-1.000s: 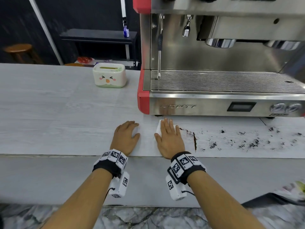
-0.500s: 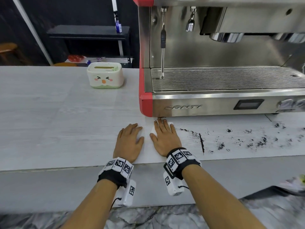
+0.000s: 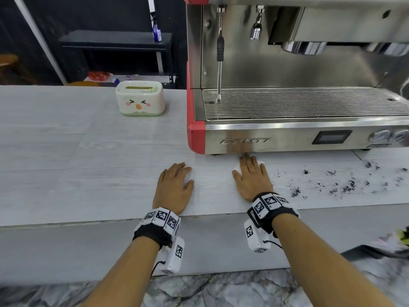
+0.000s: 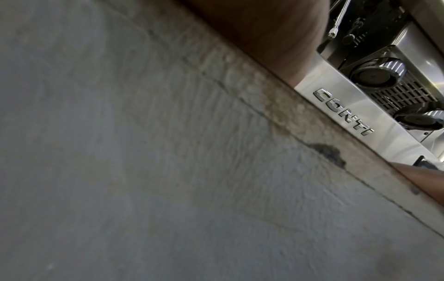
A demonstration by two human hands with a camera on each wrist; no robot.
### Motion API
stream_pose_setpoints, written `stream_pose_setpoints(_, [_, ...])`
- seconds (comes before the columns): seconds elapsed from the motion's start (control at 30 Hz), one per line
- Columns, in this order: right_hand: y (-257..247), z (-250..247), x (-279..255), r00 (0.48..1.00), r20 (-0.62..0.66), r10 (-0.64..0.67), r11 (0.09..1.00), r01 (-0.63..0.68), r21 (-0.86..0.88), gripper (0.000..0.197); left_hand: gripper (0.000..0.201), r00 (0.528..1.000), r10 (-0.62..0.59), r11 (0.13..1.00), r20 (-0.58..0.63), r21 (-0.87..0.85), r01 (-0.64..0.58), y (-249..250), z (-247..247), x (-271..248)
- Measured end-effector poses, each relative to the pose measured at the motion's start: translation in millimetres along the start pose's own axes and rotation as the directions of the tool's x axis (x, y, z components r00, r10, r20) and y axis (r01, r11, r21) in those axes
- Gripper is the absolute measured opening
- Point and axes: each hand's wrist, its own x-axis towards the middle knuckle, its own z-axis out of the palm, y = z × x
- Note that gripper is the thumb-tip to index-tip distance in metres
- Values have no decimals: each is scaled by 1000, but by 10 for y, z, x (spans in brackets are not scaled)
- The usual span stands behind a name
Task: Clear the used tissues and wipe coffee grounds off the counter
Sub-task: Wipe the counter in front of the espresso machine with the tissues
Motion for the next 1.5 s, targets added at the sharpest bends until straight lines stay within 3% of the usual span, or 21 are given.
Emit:
stream_pose_setpoints(0.27, [225,-110,-82,996,-11,89,996,-88,10,63,42,1000,-13,1000,-1,-8,12,34,-22,-5])
stream_pose_setpoints(0.47, [-153,-86,-412,989,-64,-137,989,140,50,66,41,1000,-26,999,-5,-23,25,56,-3,-6])
stream_pose_setpoints(0.57, [-330,43,-537,971,-34,-238,970,239,40,81,42,1000,-22,1000,-10,-23,21,95,7,-19])
stream_pose_setpoints(0.67, [-341,148,-561,964,7,-264,964,264,33,89,53,1000,1,999,-18,-35,-2,216,30,-18])
stream_pose_setpoints(0.87, [-88,152,-552,953,-6,-302,953,302,28,87,53,1000,19,997,-7,-74,-19,508,192,-25])
stream_pose_setpoints(1.17, [500,53,-510,965,-5,-261,965,261,4,83,52,1000,0,996,1,-93,0,761,400,-60])
stream_pose_setpoints(1.3, [730,-15,-496,977,8,-212,977,212,-8,65,51,1000,-3,998,-3,-61,3,777,432,-79])
stream_pose_setpoints(1.5, [1022,-140,-490,994,61,-87,996,87,-6,63,51,1000,-4,999,0,-38,4,769,447,-74])
